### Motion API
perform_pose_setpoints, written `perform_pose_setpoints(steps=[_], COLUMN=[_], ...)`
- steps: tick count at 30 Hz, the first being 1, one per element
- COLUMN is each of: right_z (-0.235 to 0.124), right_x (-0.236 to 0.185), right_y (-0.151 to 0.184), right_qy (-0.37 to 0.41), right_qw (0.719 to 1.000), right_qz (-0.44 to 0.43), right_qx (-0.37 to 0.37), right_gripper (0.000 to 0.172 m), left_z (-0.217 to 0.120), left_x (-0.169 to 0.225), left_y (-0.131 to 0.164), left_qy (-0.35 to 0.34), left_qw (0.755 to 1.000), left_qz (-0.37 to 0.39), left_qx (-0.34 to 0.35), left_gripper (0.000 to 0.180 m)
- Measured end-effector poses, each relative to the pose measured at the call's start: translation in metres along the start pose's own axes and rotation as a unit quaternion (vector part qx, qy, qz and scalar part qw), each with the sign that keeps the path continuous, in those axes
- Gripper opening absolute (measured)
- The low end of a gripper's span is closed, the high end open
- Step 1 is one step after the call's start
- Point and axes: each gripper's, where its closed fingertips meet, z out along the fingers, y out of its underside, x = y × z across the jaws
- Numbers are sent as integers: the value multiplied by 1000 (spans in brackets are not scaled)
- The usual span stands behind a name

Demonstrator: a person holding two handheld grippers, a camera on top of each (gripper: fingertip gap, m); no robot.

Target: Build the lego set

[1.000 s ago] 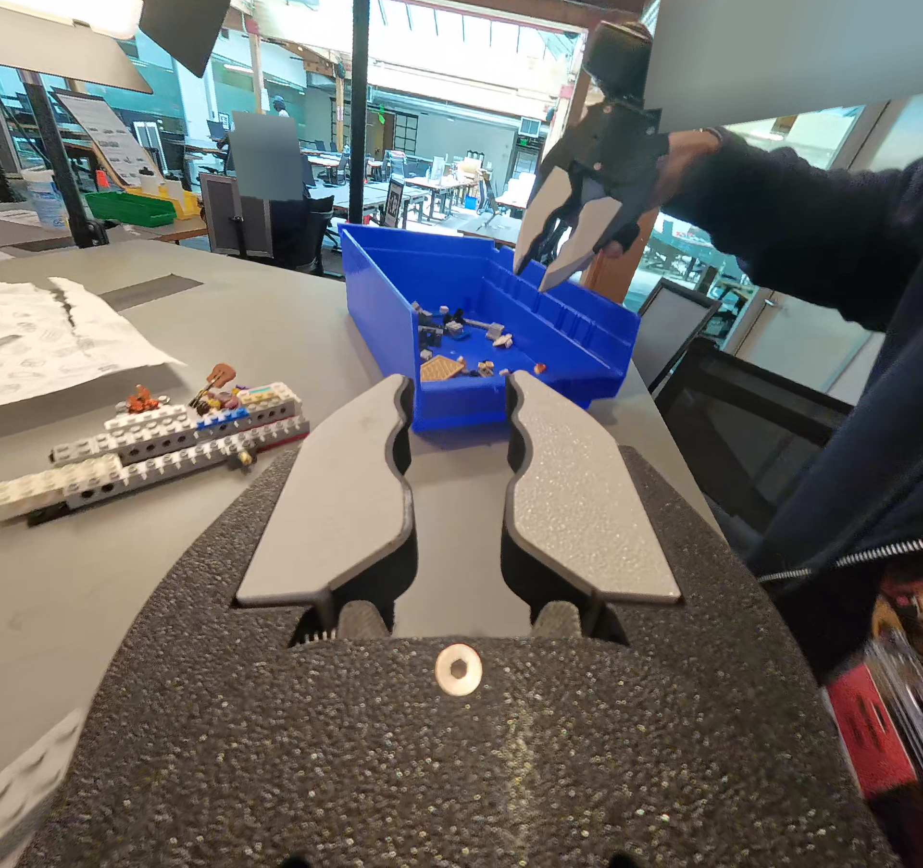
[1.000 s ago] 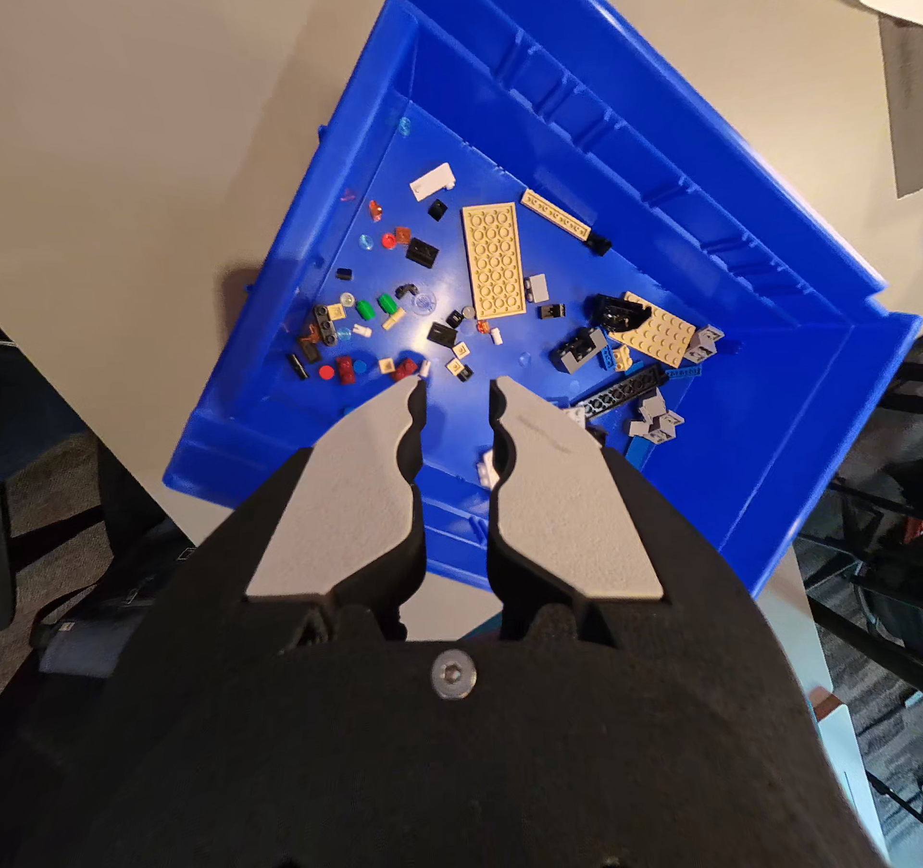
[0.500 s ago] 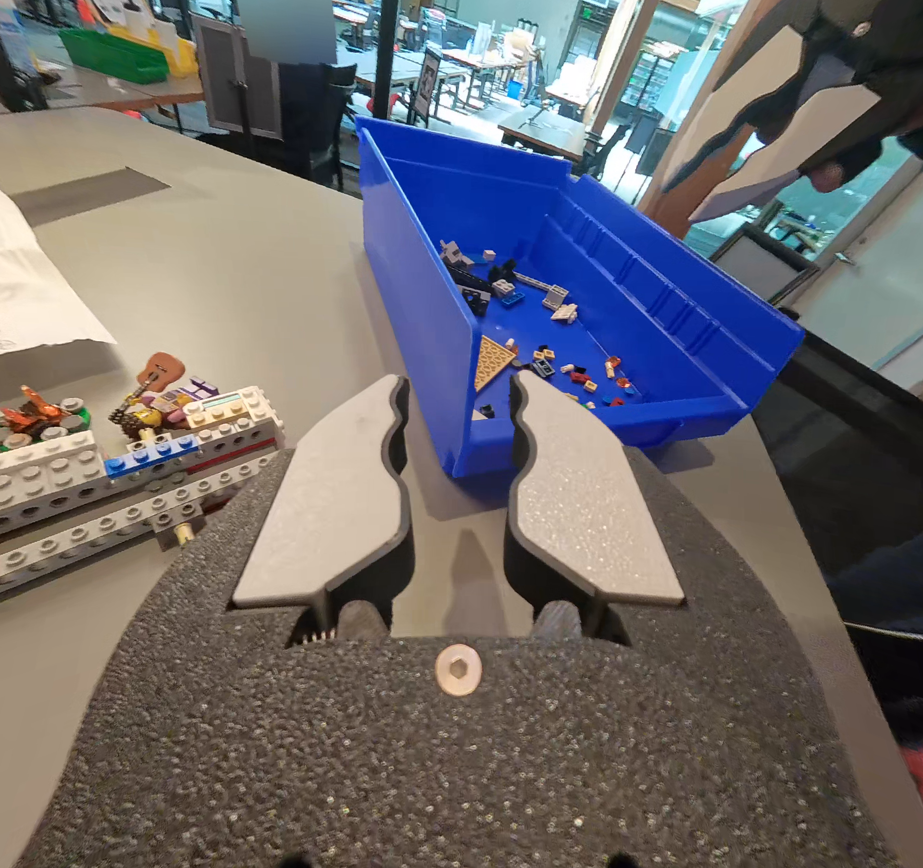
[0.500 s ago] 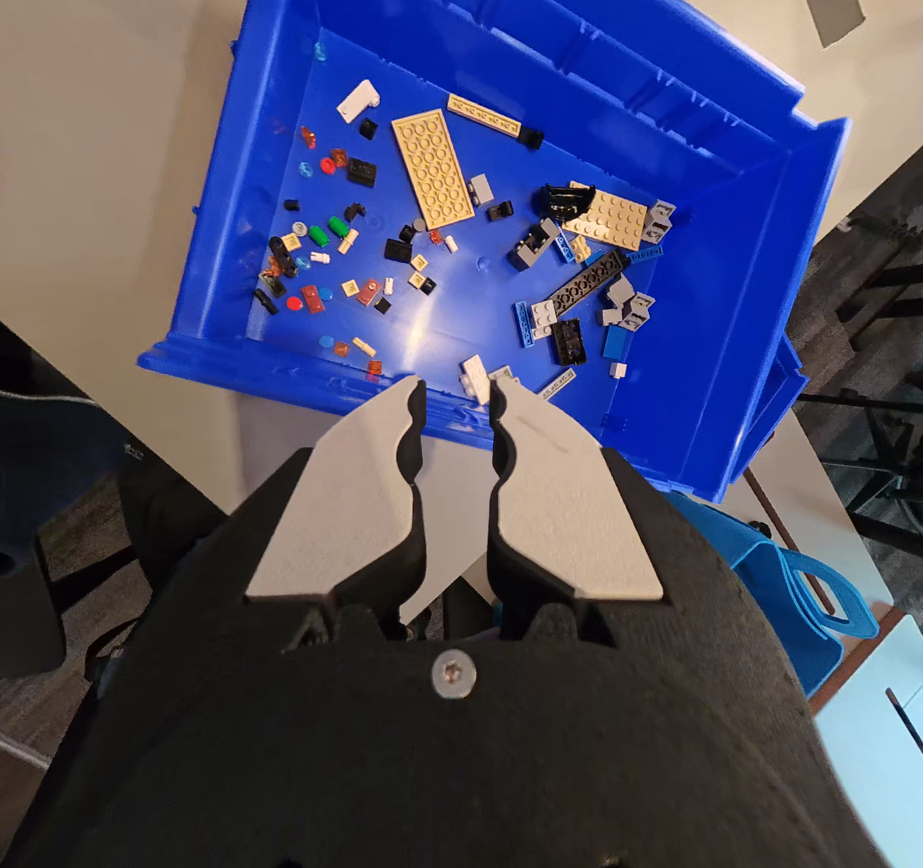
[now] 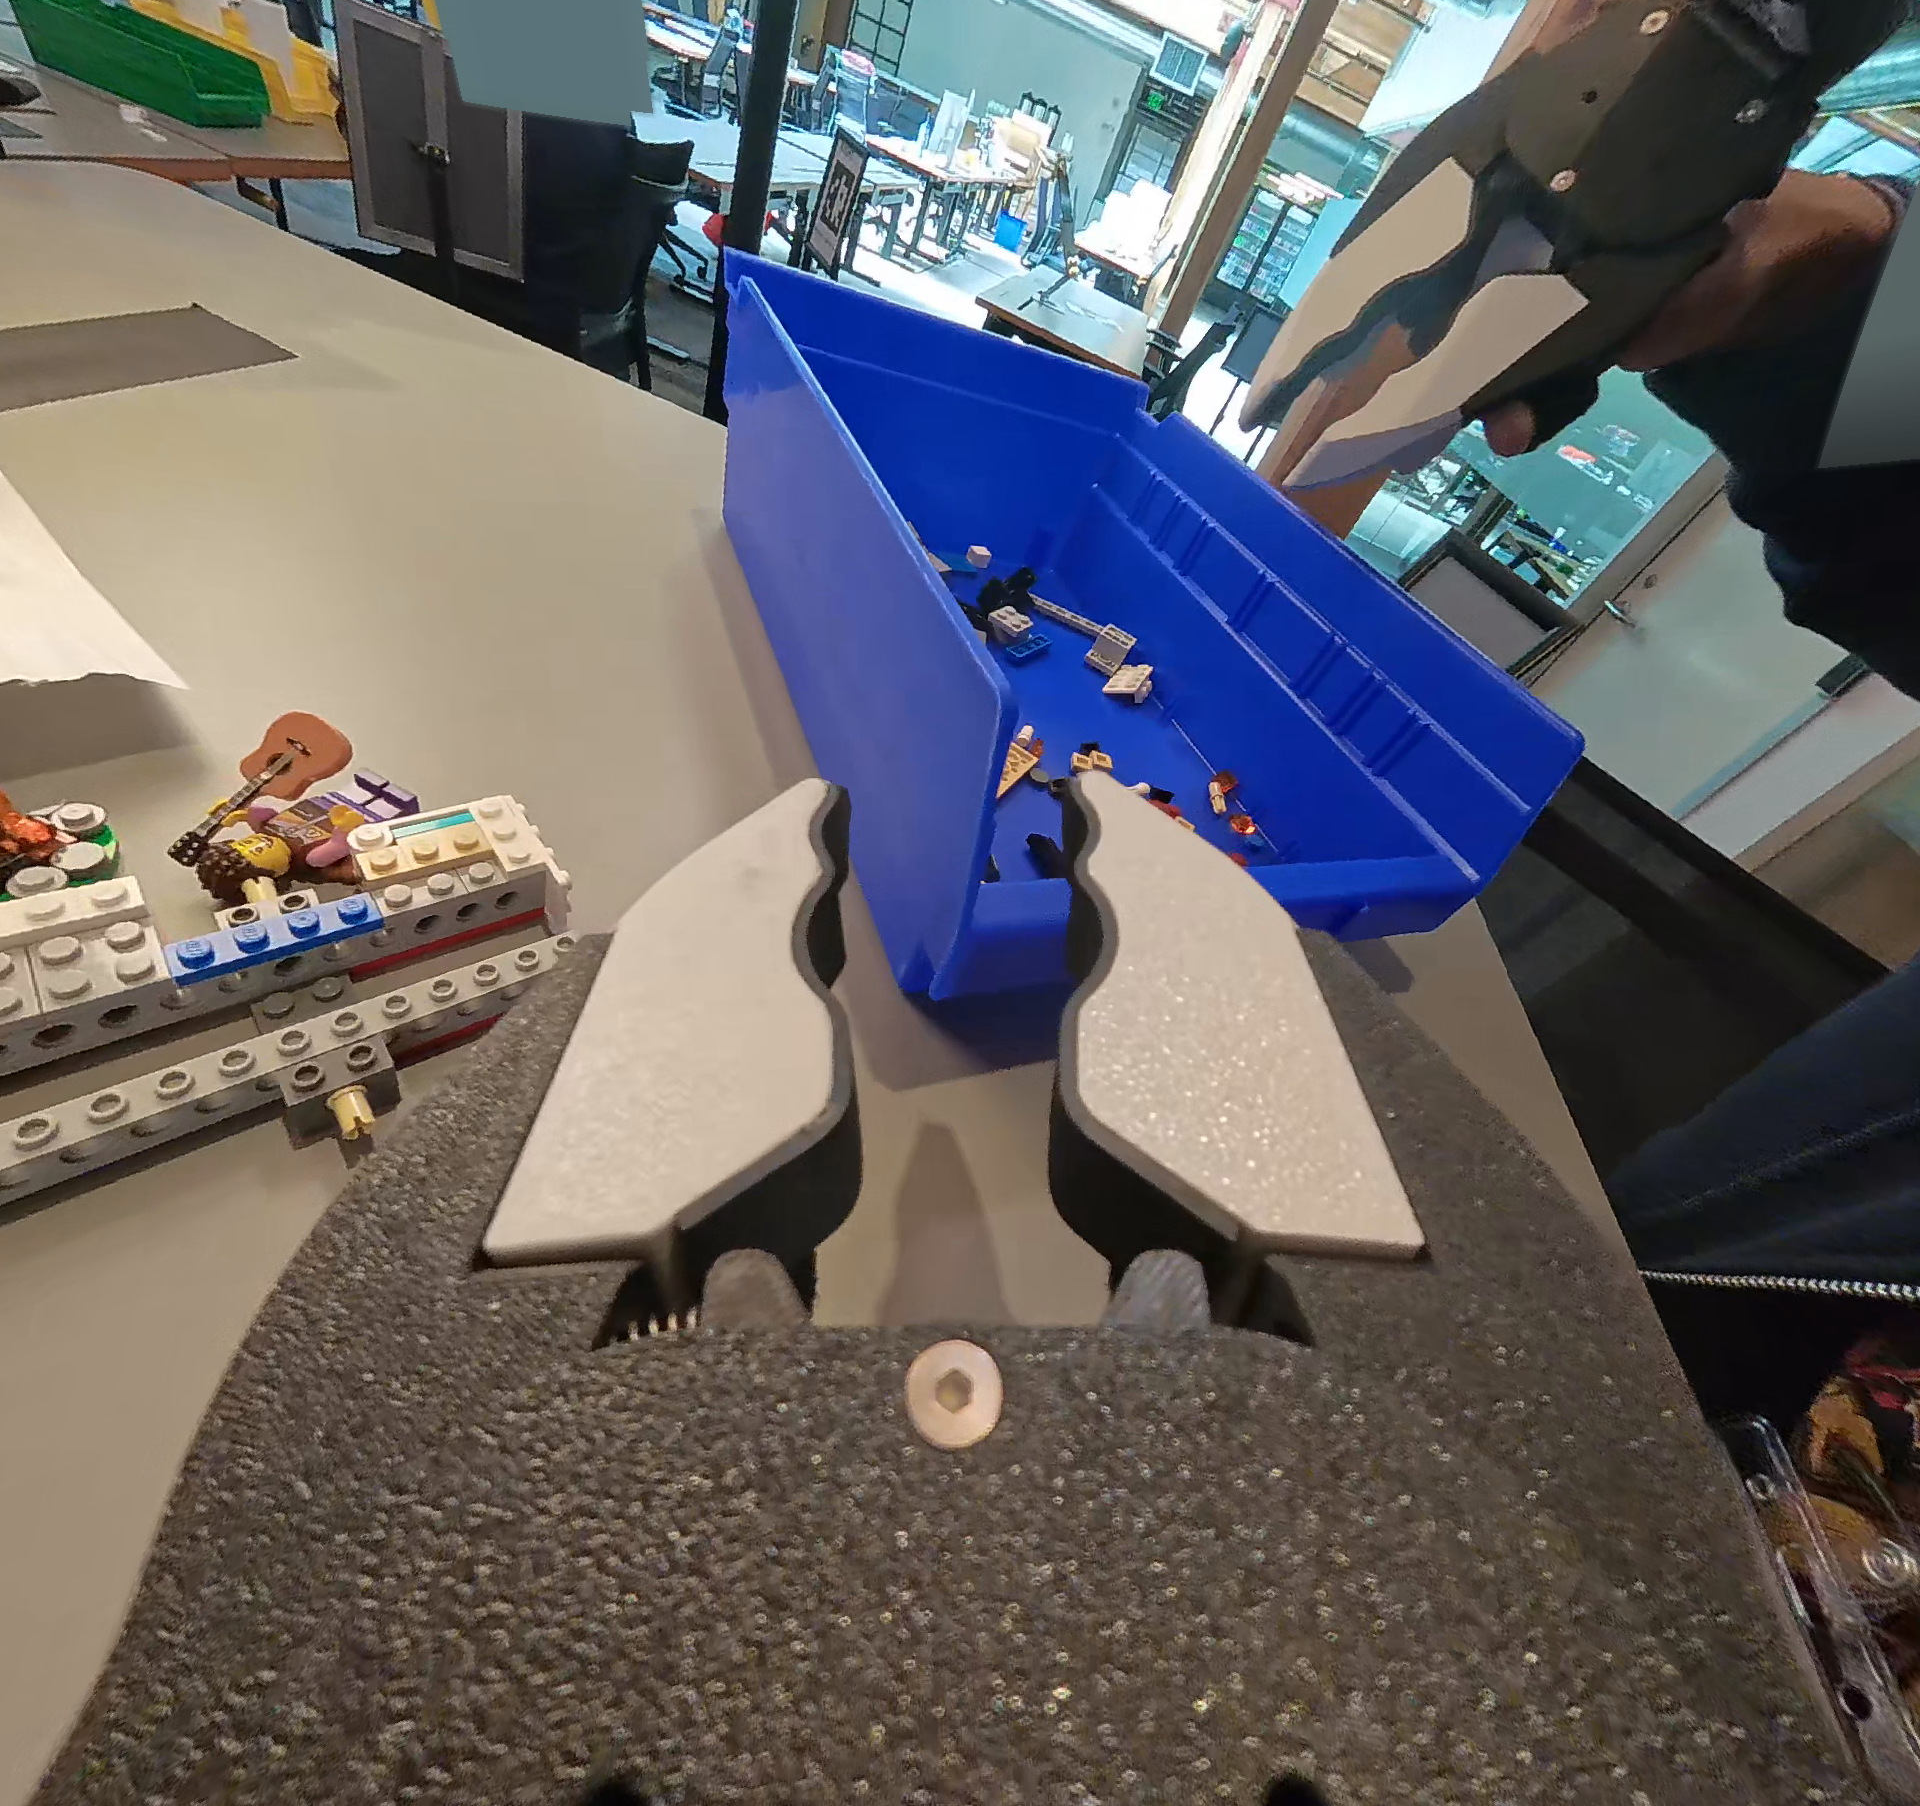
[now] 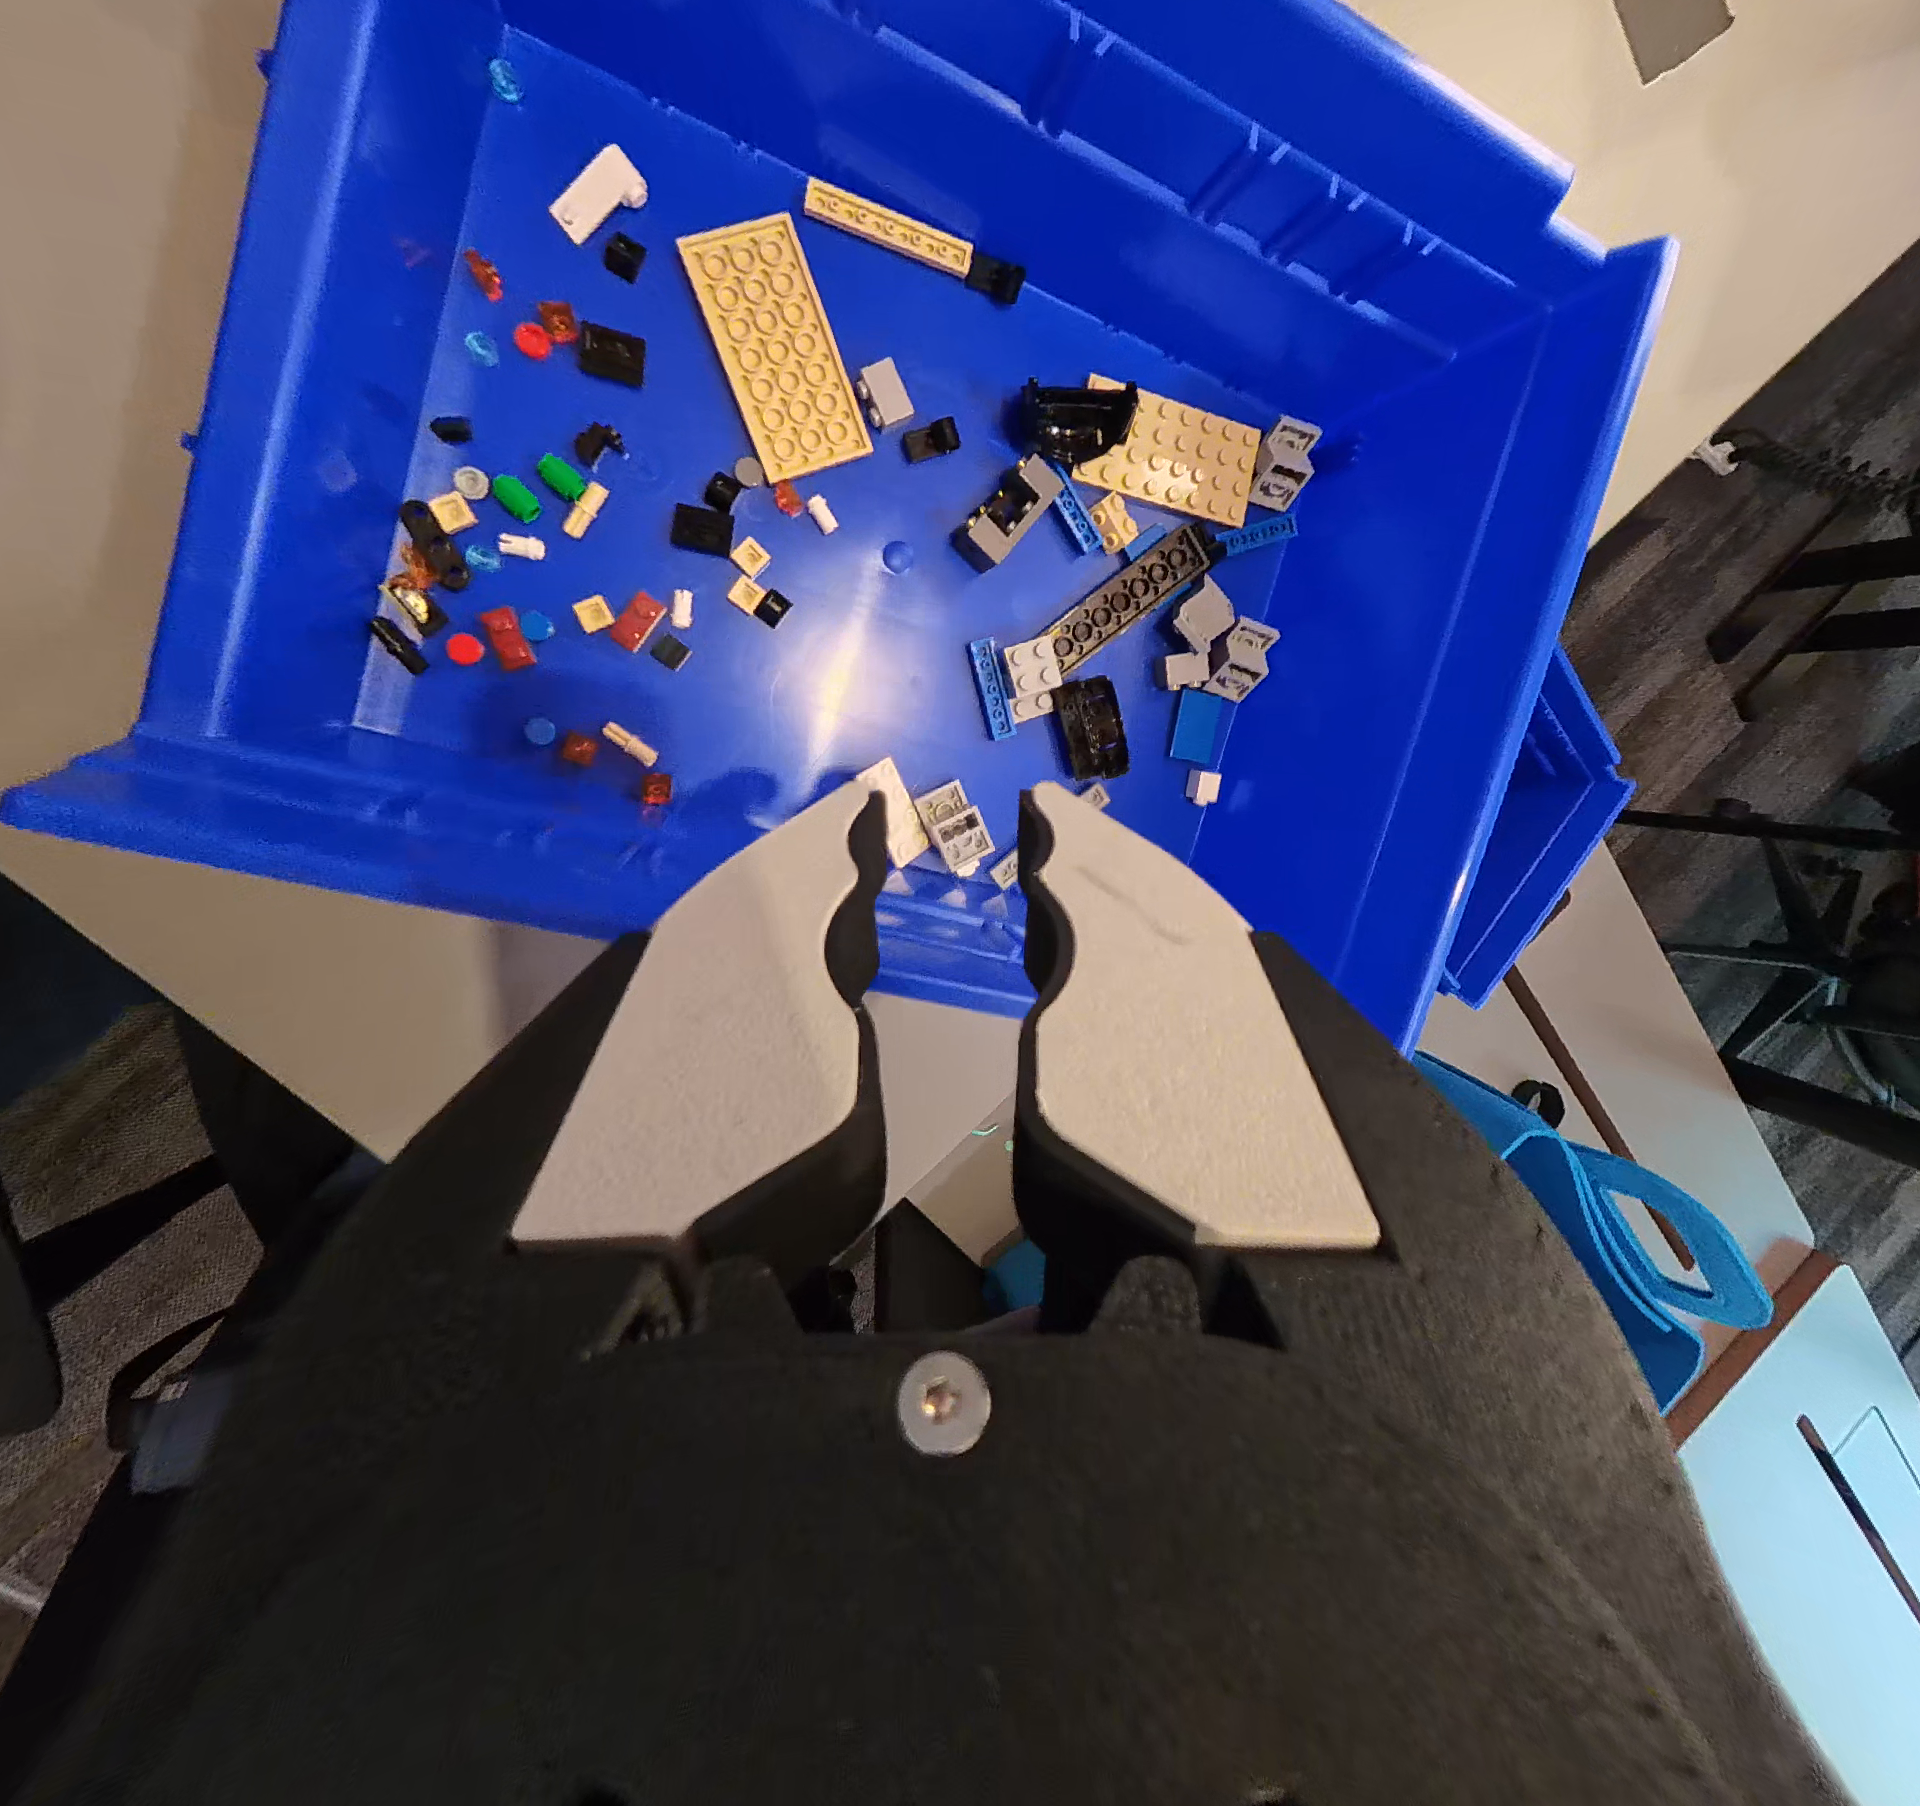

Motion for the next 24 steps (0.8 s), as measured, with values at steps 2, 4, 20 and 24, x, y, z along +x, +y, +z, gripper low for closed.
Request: perform_pose_setpoints(steps=[2, 4, 20, 24], right_z=[2, 6, 12, 11], right_x=[-3, -6, -38, -79], right_y=[-5, -8, -24, -52], right_qy=[-7, -16, -70, -147], right_qw=[1000, 1000, 993, 954], right_qz=[-5, -11, -82, -241], right_qx=[3, 3, 49, 104], right_gripper=[24, 24, 22, 16], left_z=[-1, 0, 2, 3], left_x=[1, 2, 5, 6], left_y=[2, 3, 6, 8], left_qy=[4, 6, 12, 15], left_qw=[1000, 1000, 1000, 999], left_qz=[-3, -2, 2, 2], left_qx=[-5, -10, -23, -28], left_gripper=[40, 40, 40, 40])
